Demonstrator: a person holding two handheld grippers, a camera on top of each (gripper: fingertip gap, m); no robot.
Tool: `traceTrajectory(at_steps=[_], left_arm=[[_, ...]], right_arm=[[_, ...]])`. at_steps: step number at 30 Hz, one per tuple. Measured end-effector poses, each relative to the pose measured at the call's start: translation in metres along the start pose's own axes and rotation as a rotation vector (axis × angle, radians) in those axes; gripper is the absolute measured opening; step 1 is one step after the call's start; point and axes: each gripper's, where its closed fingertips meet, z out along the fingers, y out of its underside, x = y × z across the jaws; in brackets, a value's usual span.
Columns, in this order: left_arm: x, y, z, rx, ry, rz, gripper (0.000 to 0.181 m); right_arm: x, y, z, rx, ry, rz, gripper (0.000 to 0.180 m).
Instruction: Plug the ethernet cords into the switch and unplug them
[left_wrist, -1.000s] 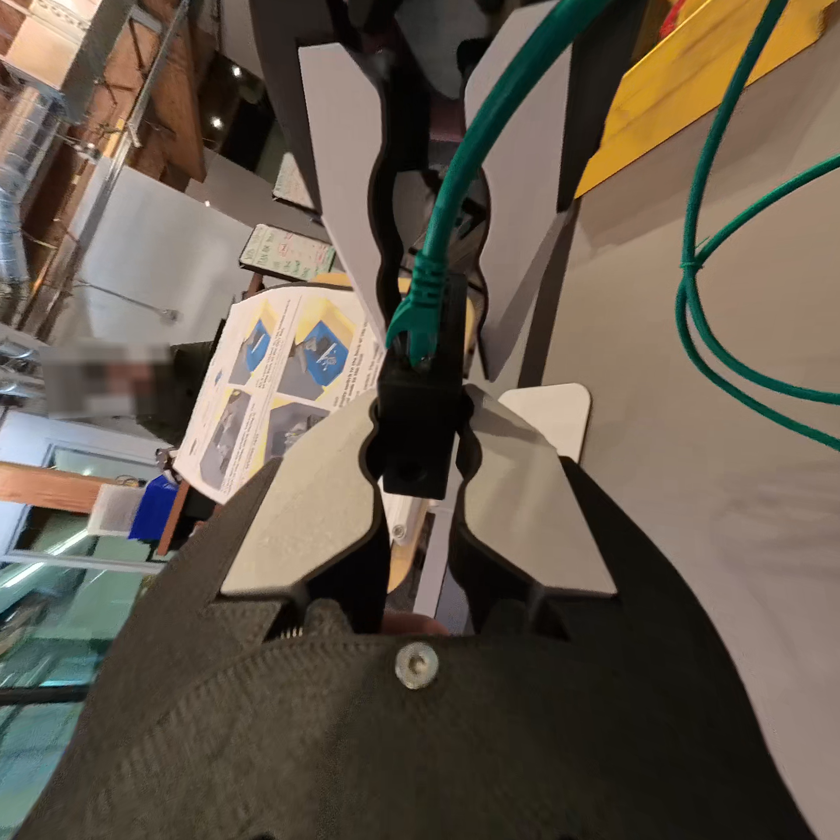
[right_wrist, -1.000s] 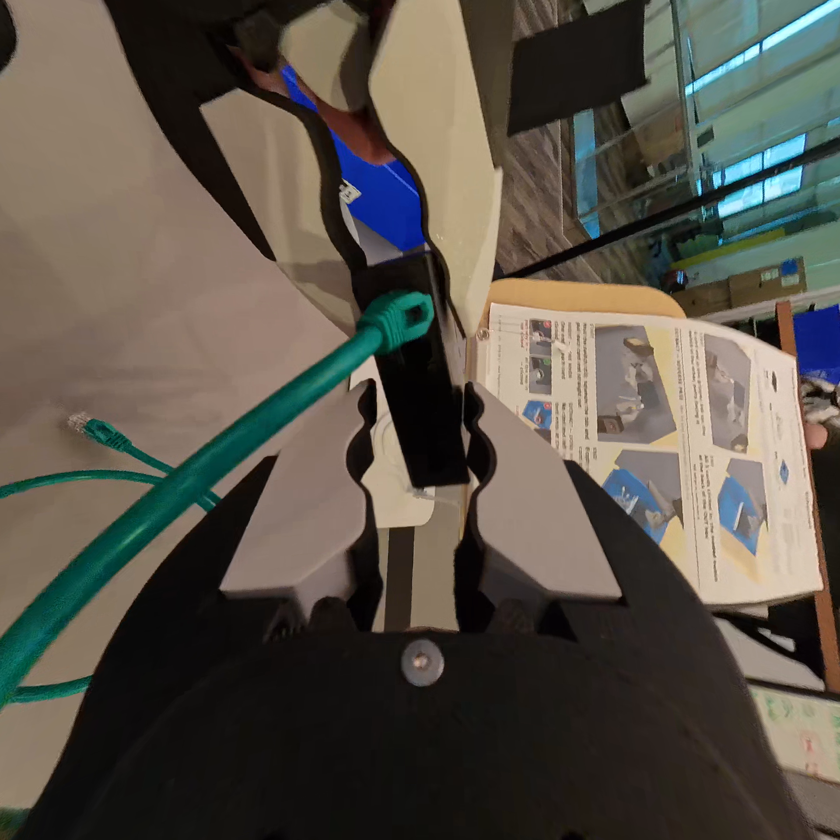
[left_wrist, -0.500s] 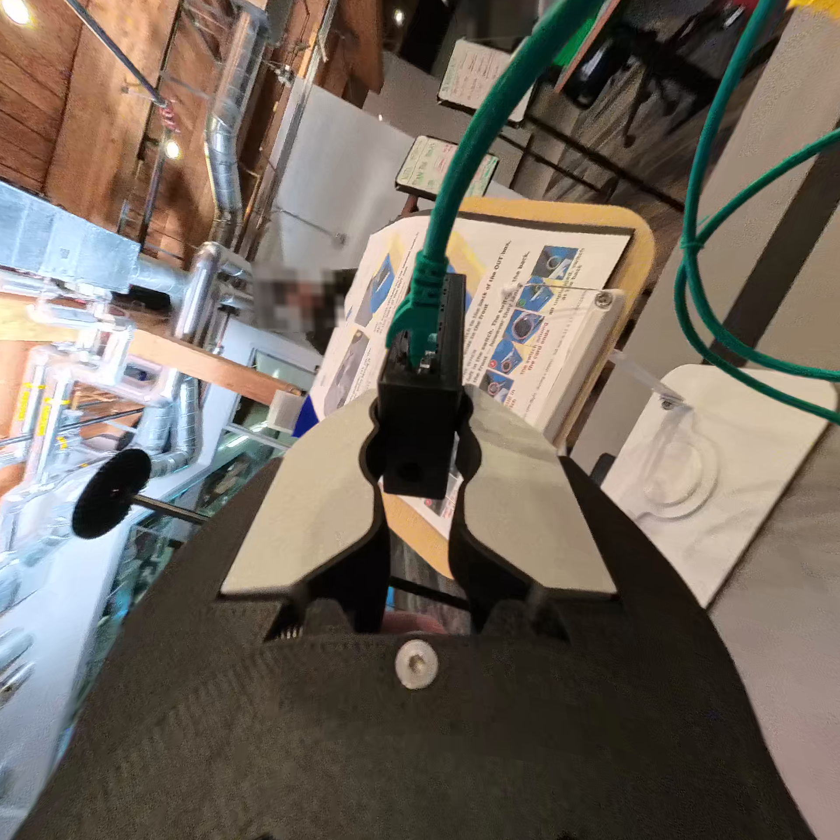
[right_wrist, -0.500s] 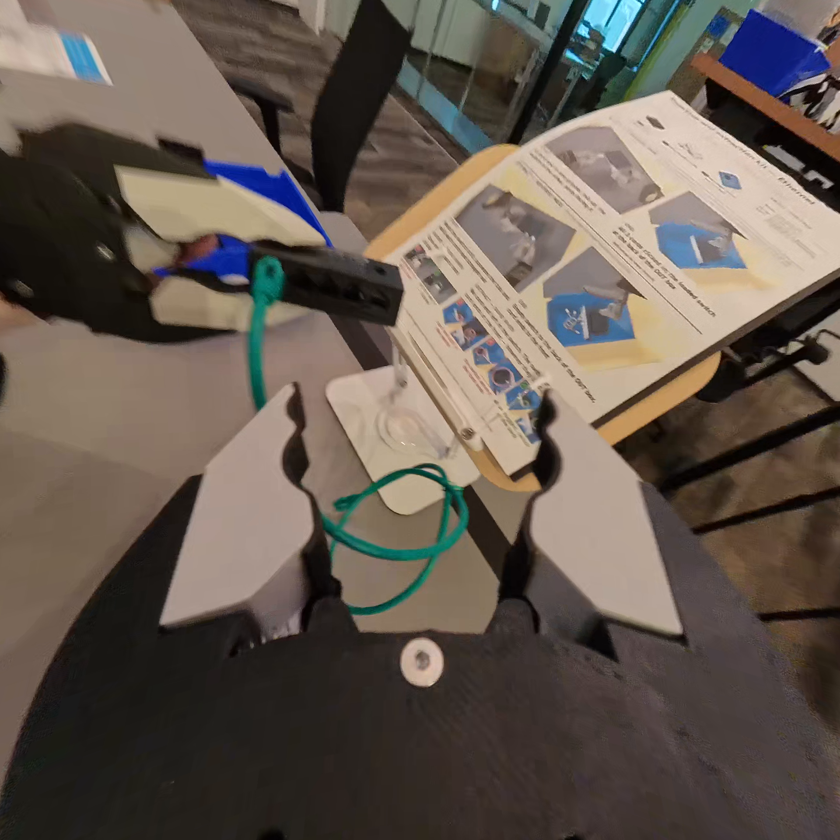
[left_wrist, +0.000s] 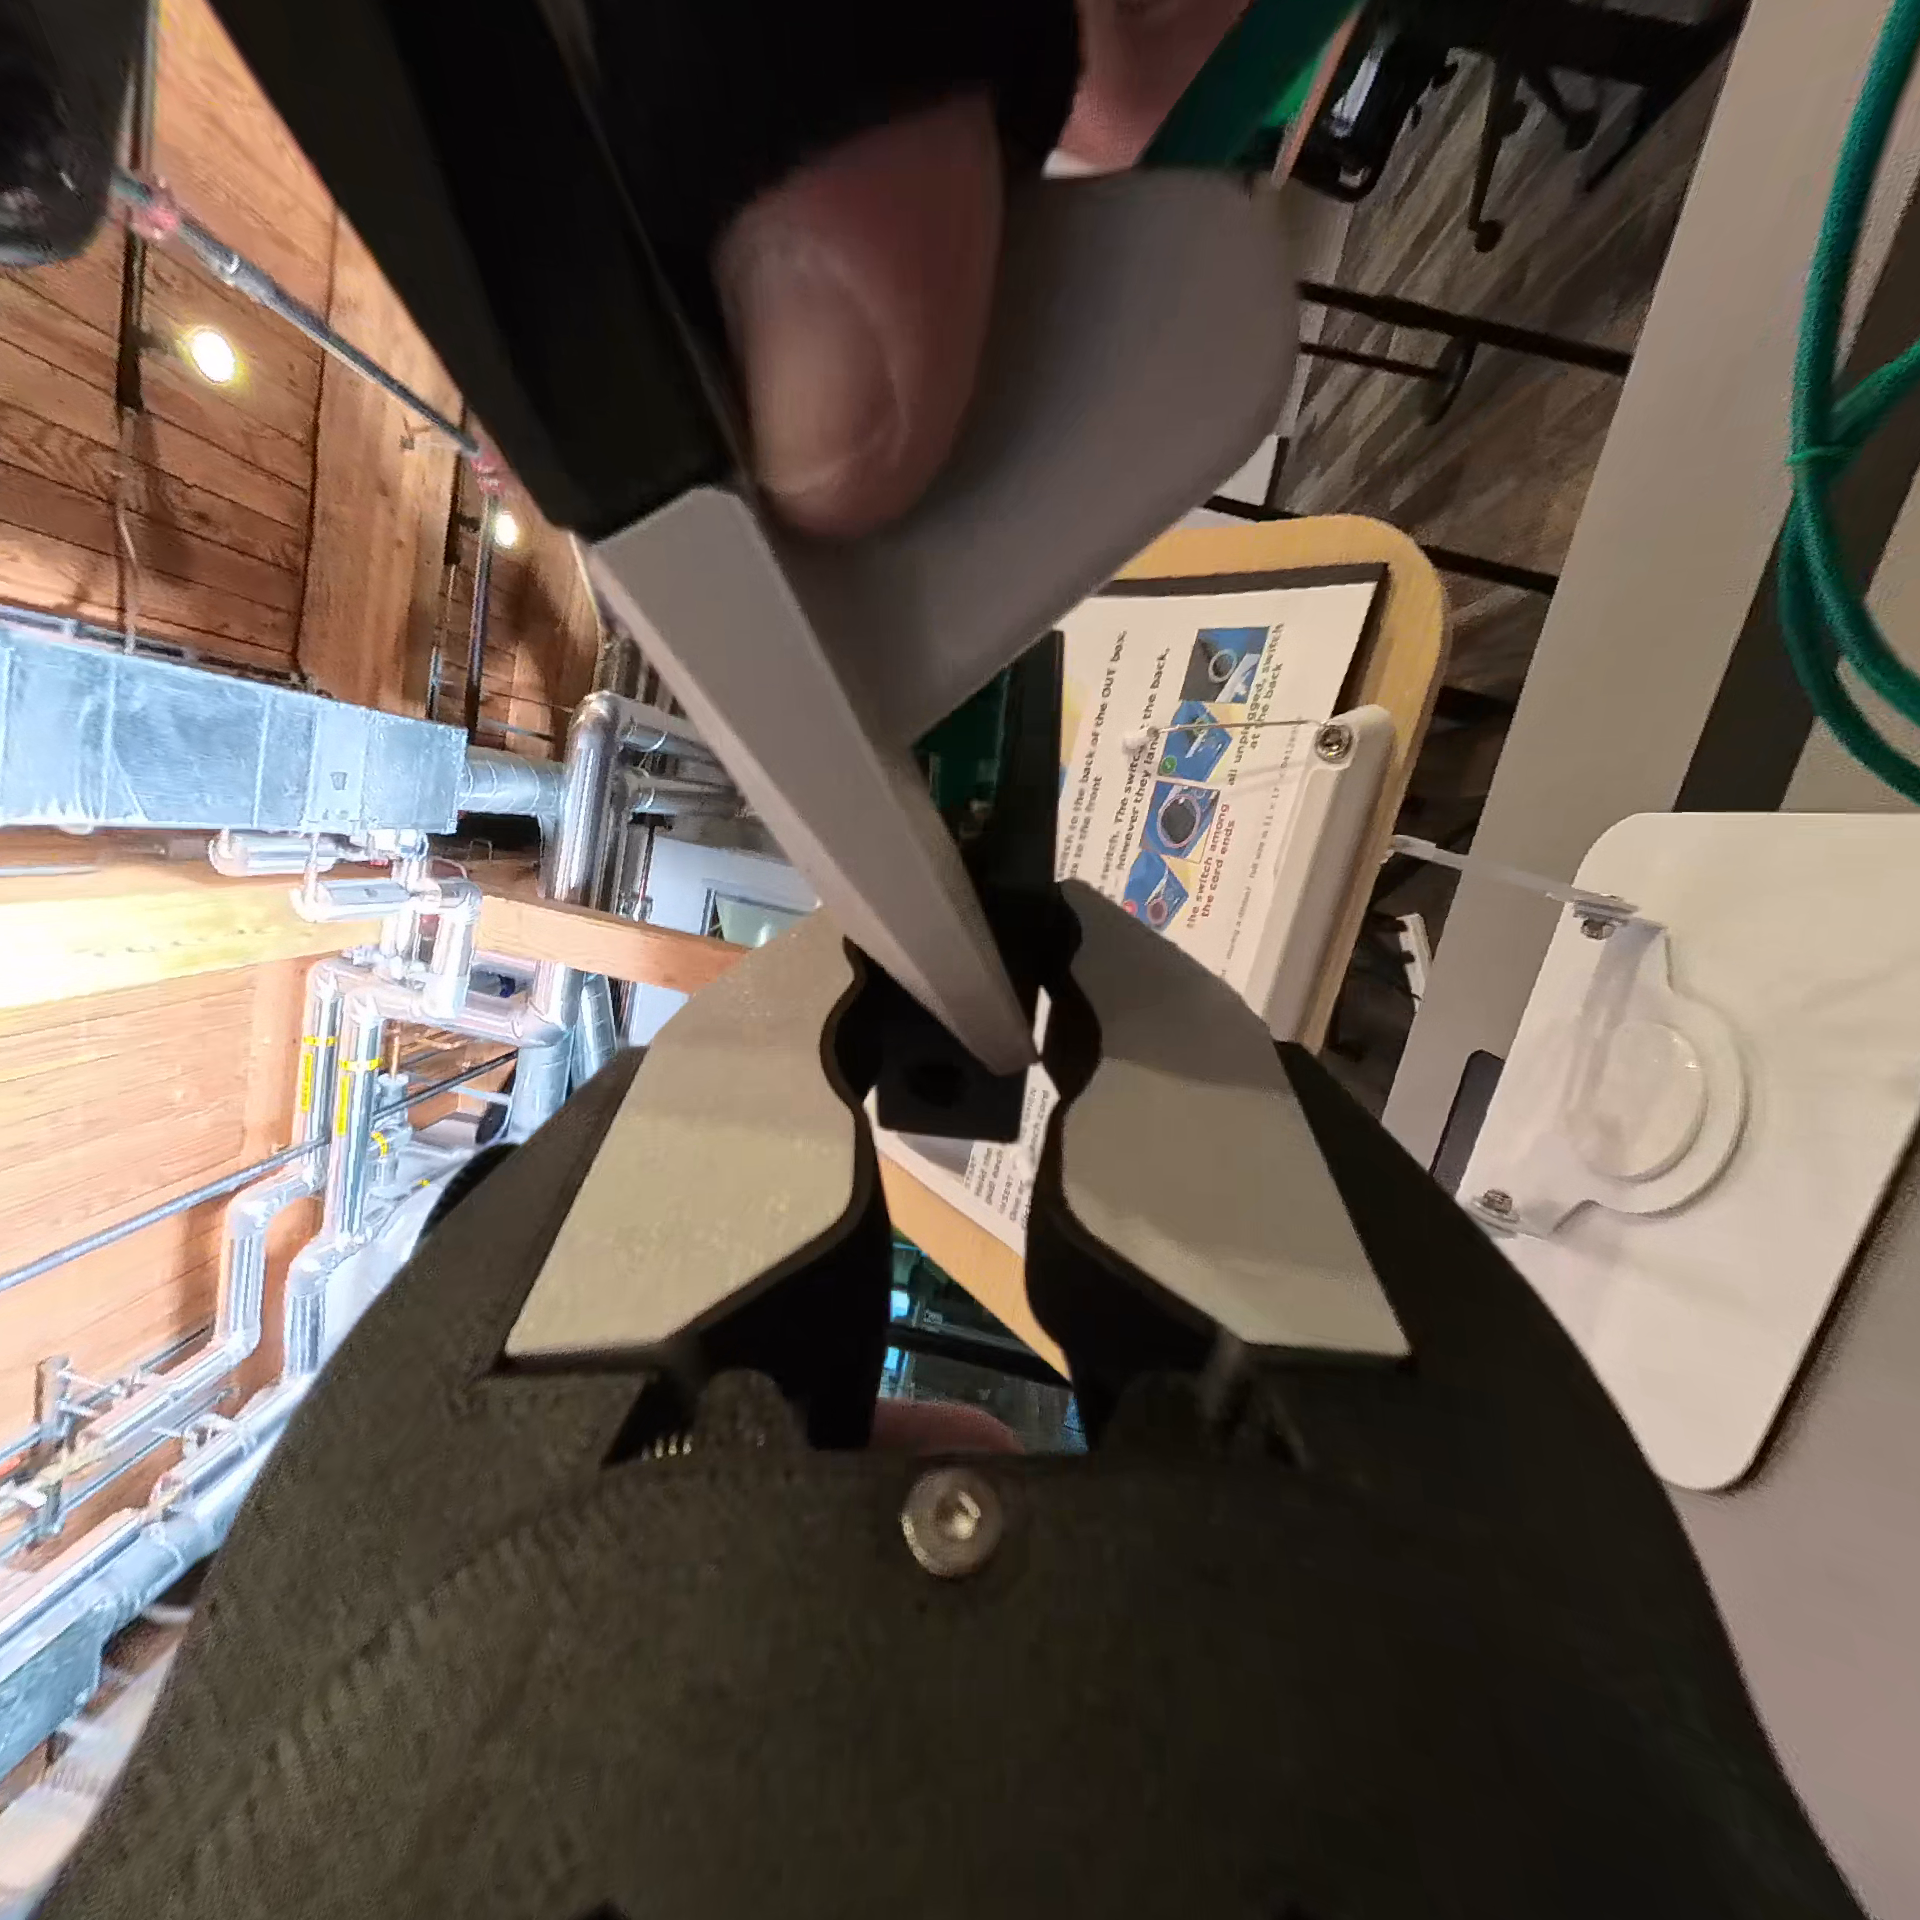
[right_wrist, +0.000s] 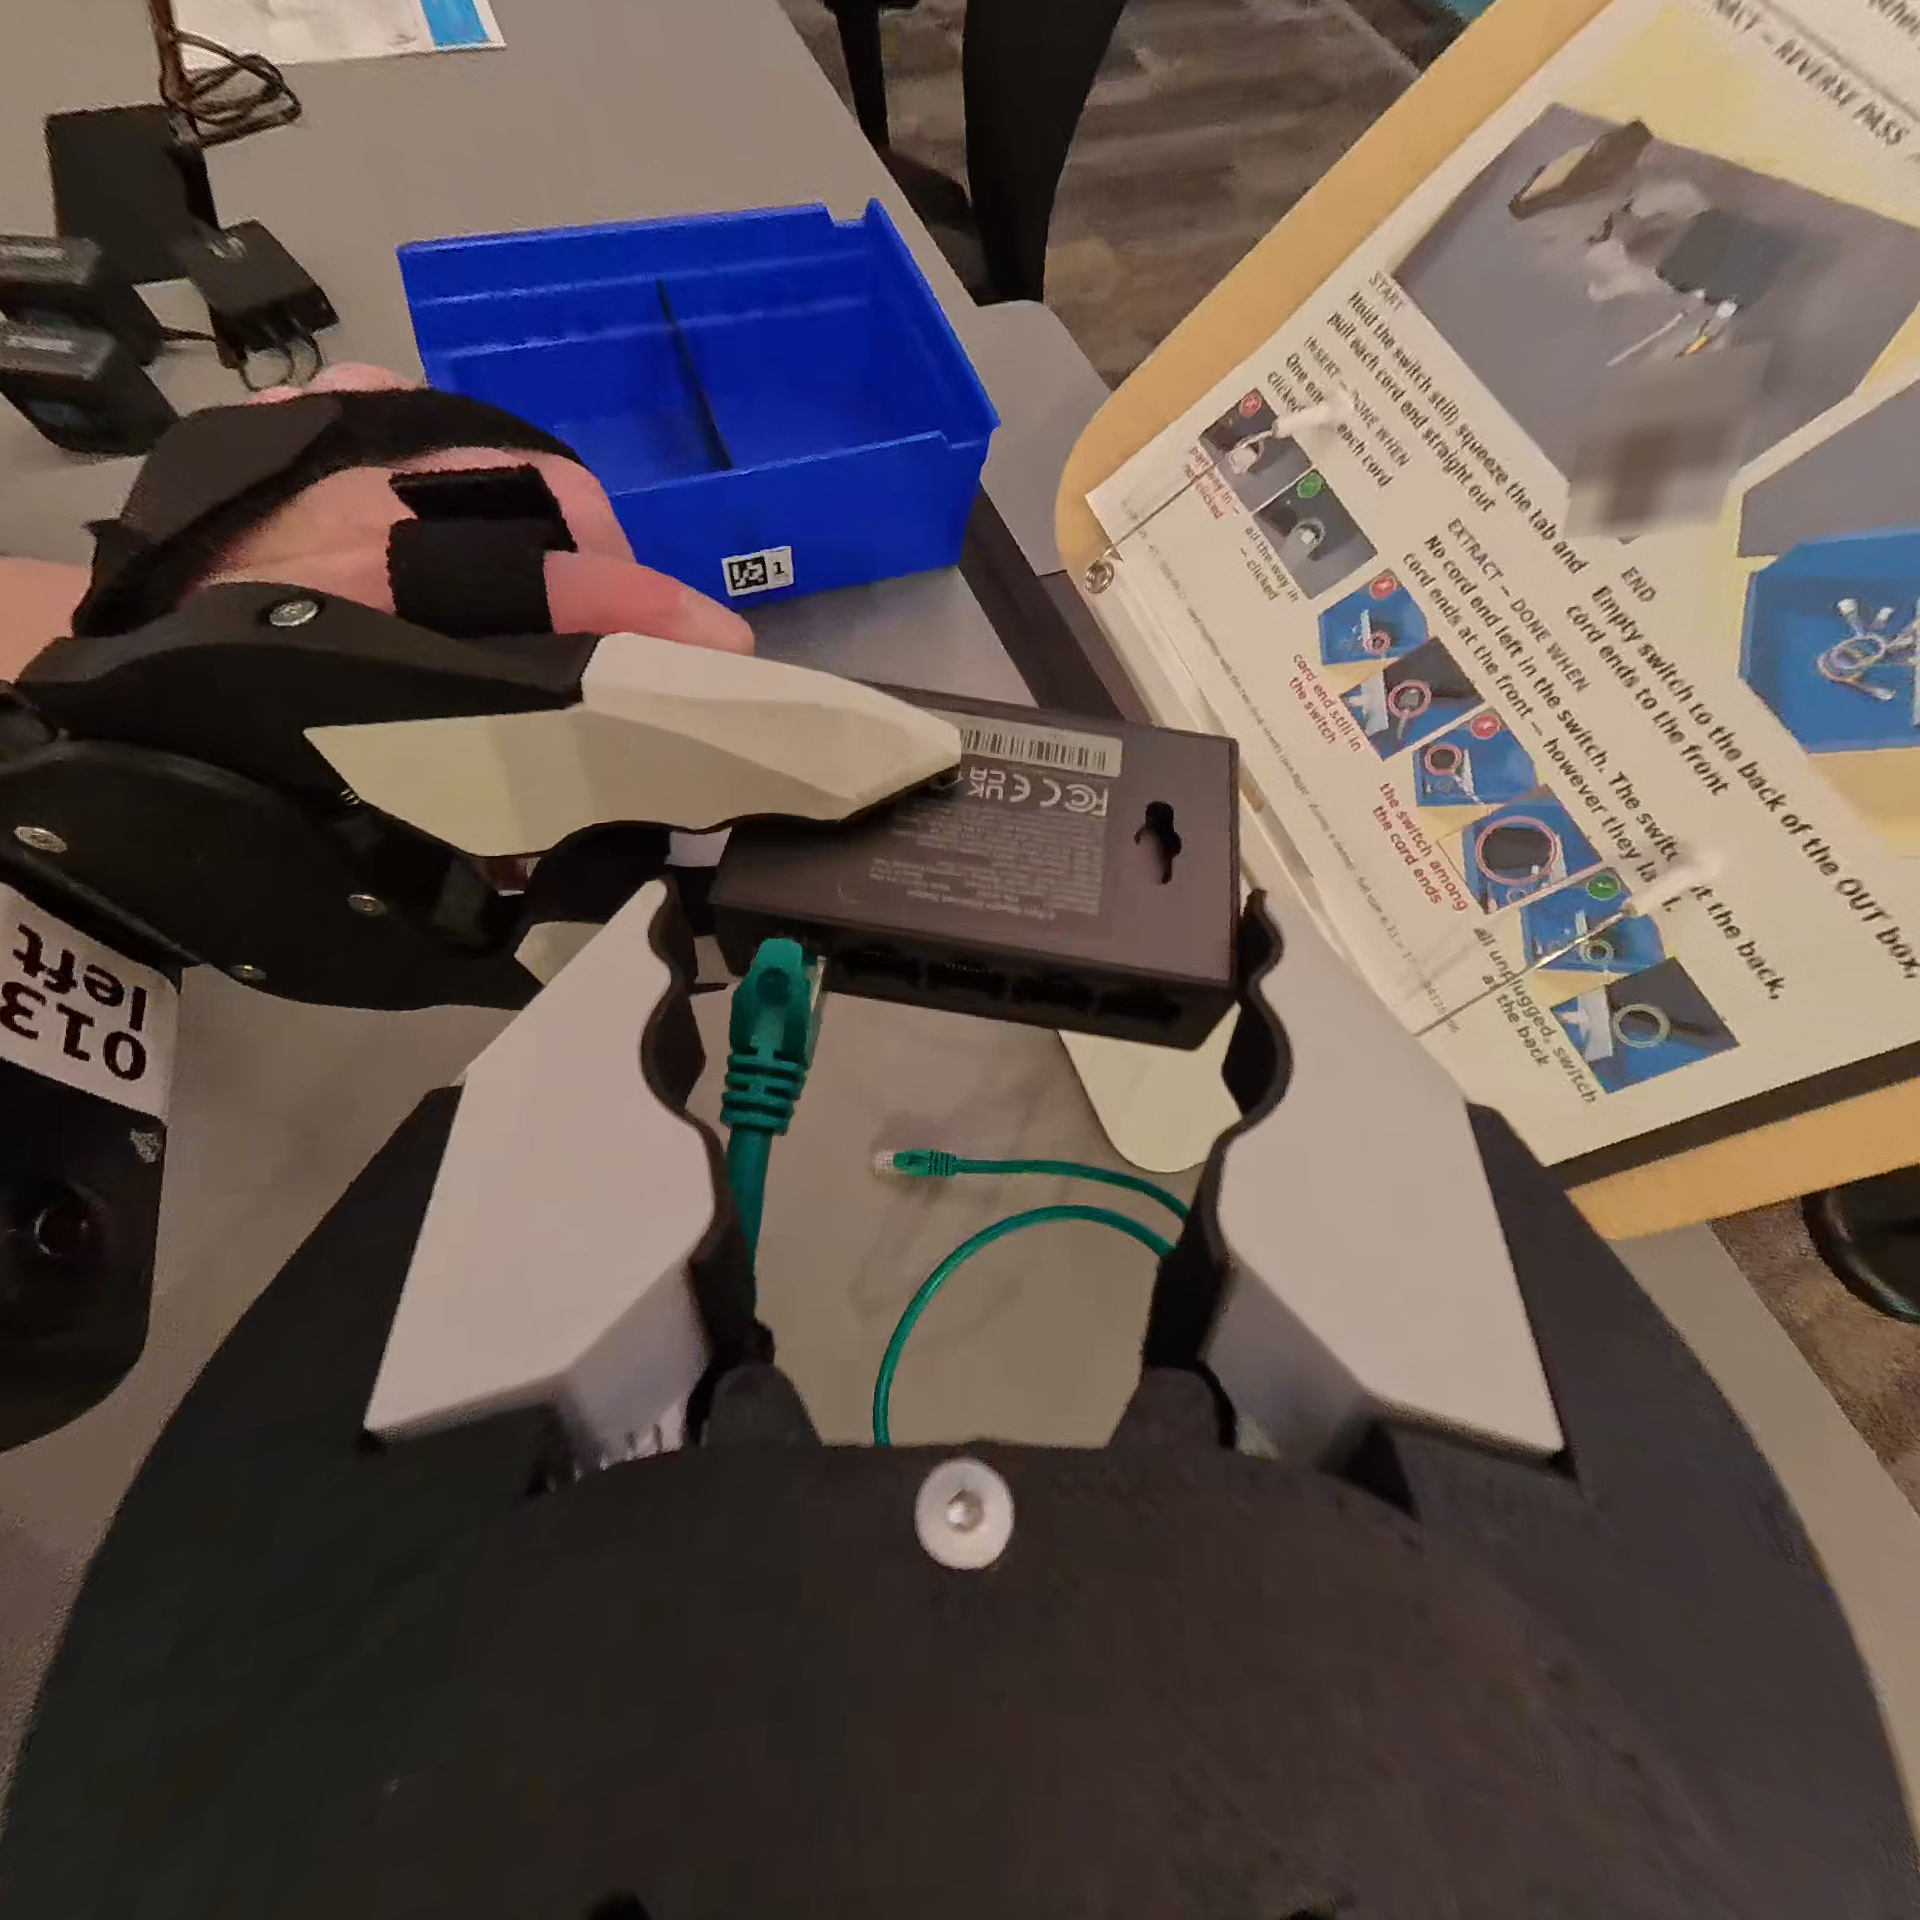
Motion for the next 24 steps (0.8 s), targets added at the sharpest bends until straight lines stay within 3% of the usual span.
traceTrajectory(at_steps=[8, 10, 12, 24], left_arm=[[0.009, -0.001, 0.001, -0.013, 0.015, 0.023, 0.028], [0.004, 0.000, 0.000, -0.024, -0.013, 0.021, 0.028], [0.007, -0.002, 0.000, -0.013, 0.003, 0.023, 0.028], [0.018, -0.016, 0.000, 0.055, 0.050, 0.069, 0.030]], right_arm=[[0.004, 0.013, 0.005, -0.016, -0.008, 0.033, 0.100], [0.010, 0.015, 0.005, -0.006, 0.028, 0.074, 0.122], [0.003, 0.015, 0.006, 0.021, -0.019, 0.088, 0.106], [0.004, 0.024, 0.008, 0.030, -0.060, 0.083, 0.100]])
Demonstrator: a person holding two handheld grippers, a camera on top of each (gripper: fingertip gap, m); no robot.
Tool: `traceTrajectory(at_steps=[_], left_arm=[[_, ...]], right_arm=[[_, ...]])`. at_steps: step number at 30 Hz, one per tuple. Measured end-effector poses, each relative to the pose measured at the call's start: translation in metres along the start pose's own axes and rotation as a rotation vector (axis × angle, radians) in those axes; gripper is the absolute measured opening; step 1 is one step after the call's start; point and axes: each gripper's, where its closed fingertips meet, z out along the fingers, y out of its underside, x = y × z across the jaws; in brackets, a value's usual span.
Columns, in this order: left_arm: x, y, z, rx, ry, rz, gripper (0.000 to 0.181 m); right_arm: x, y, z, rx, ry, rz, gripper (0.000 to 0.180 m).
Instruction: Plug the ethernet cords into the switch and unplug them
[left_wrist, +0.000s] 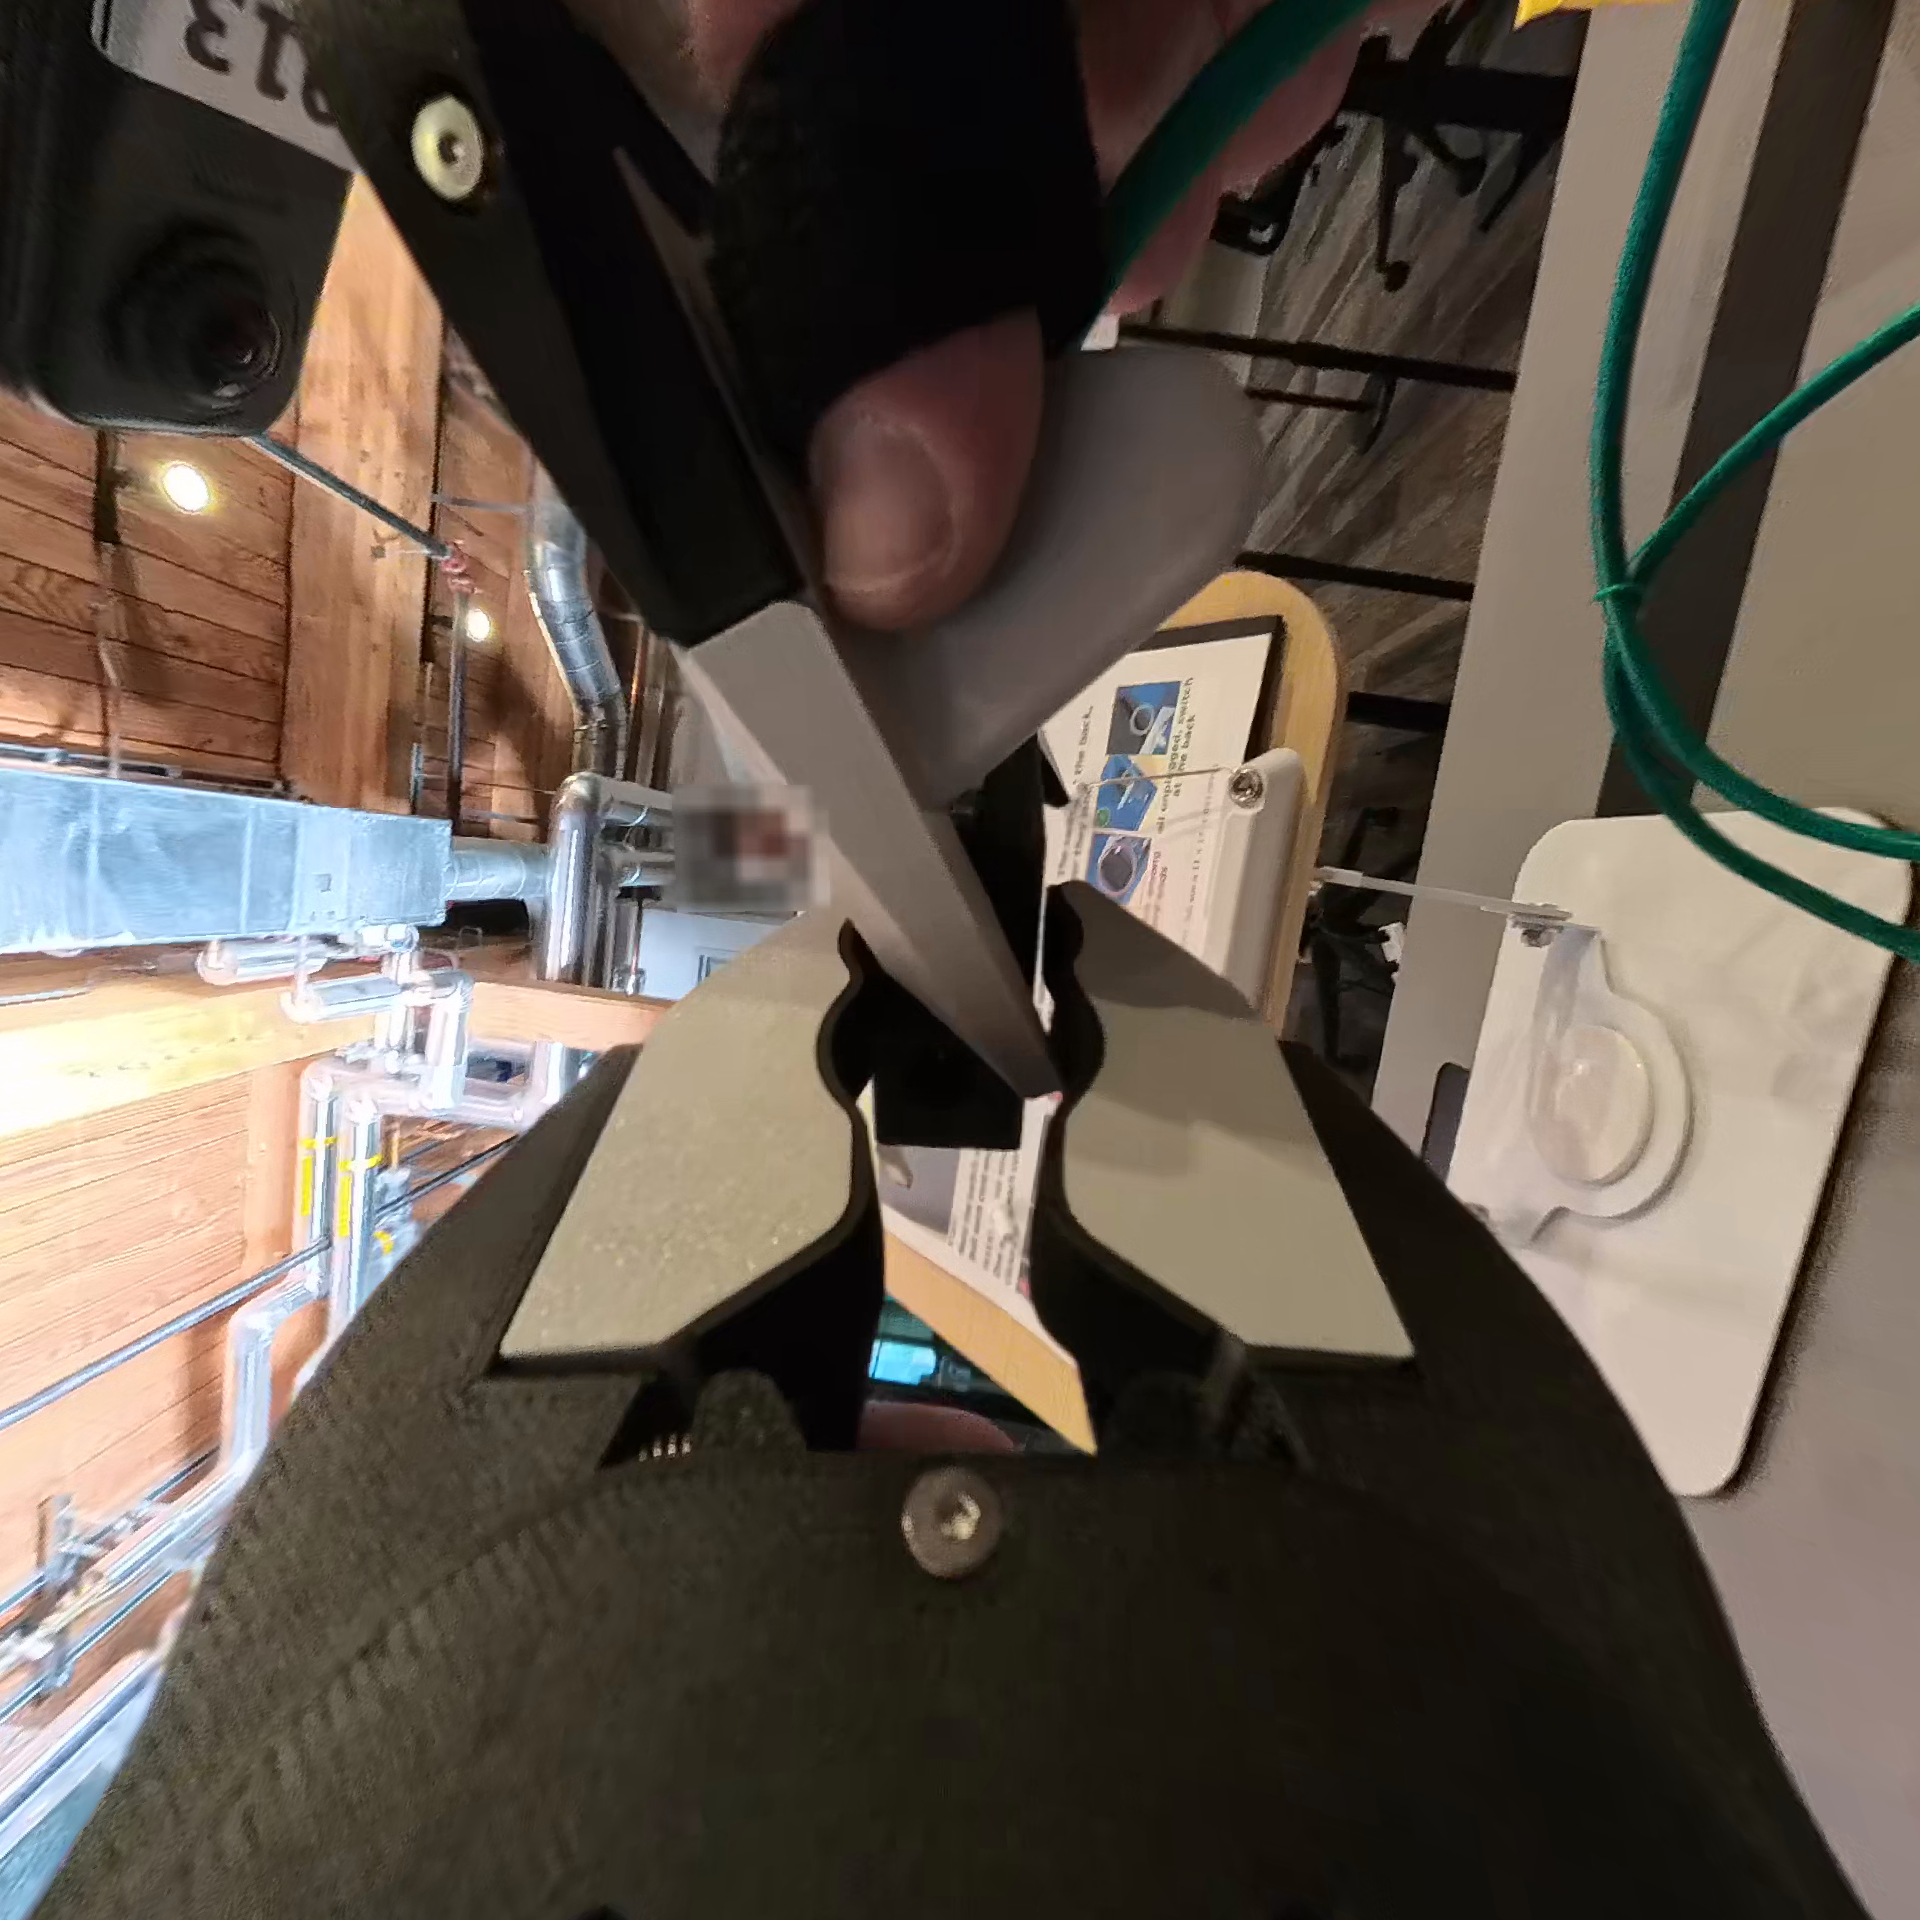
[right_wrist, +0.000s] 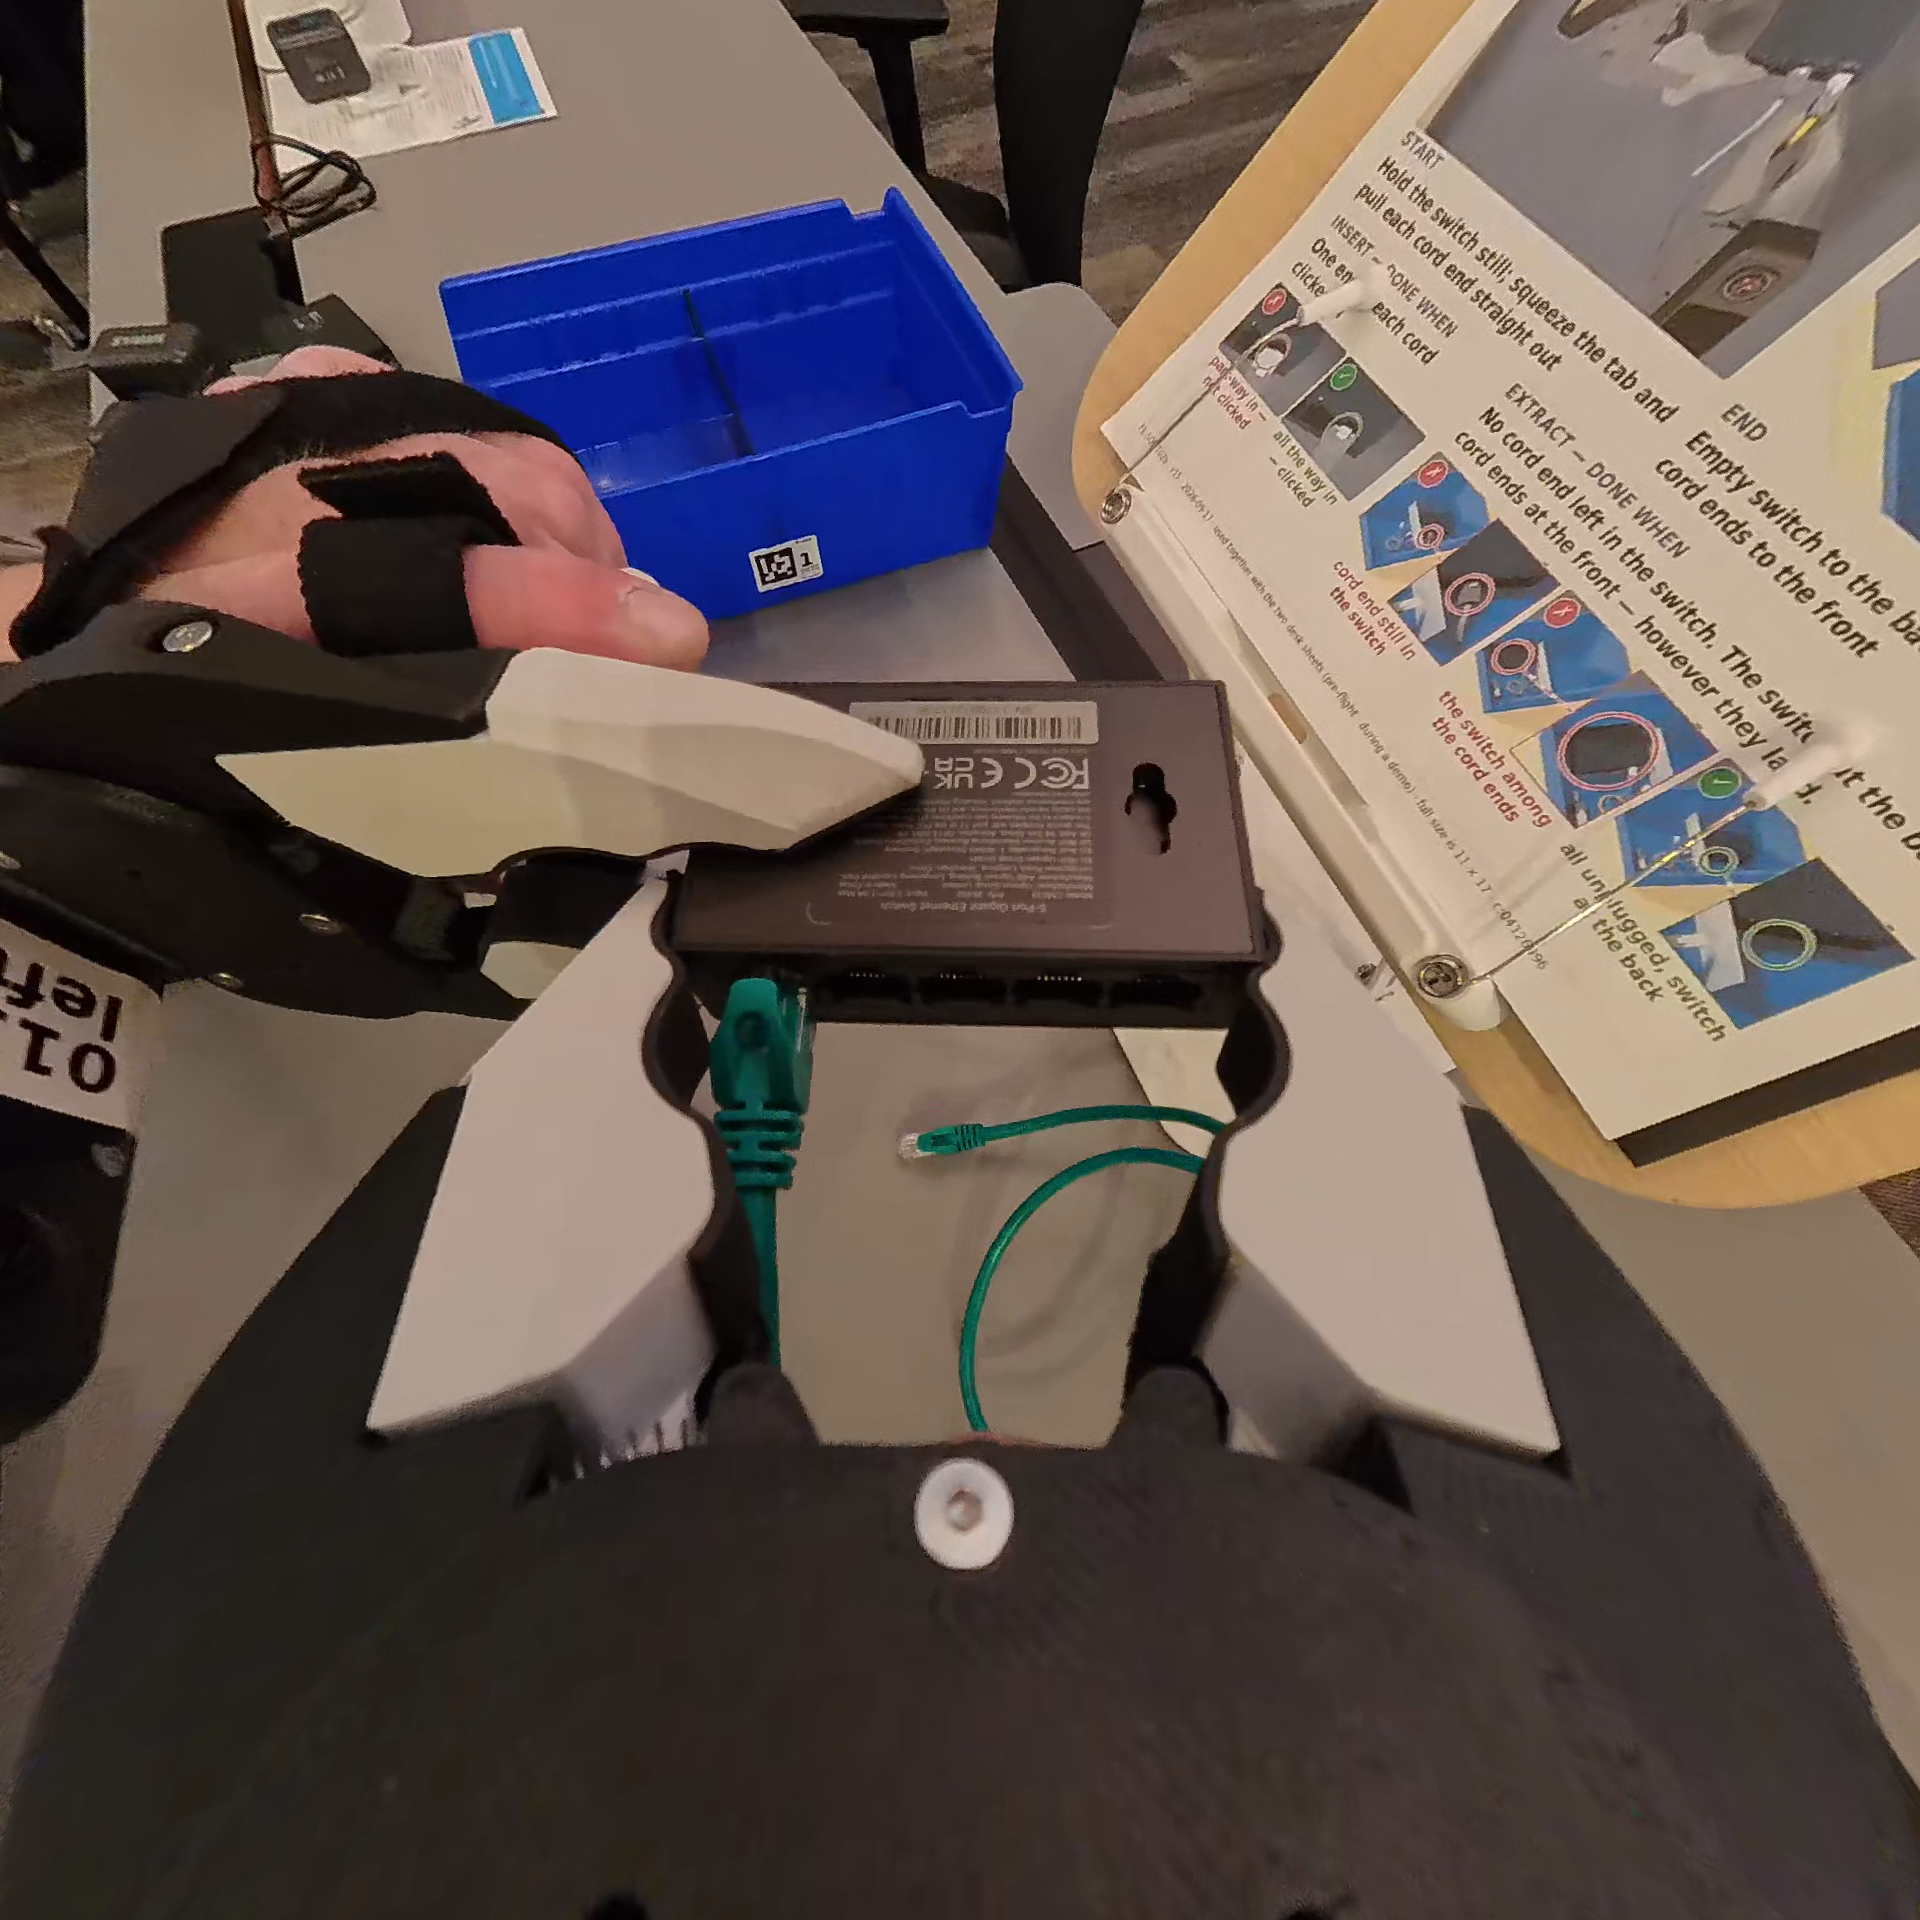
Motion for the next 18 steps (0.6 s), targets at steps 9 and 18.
traceTrajectory(at_steps=[9, 18], left_arm=[[0.007, -0.012, -0.011, 0.123, 0.223, -0.085, 0.086], [0.018, -0.006, -0.027, 0.146, 0.784, -0.294, 0.125]], right_arm=[[0.007, 0.011, -0.008, -0.008, -0.025, -0.017, 0.100], [0.002, 0.026, -0.004, -0.082, -0.010, -0.138, 0.100]])
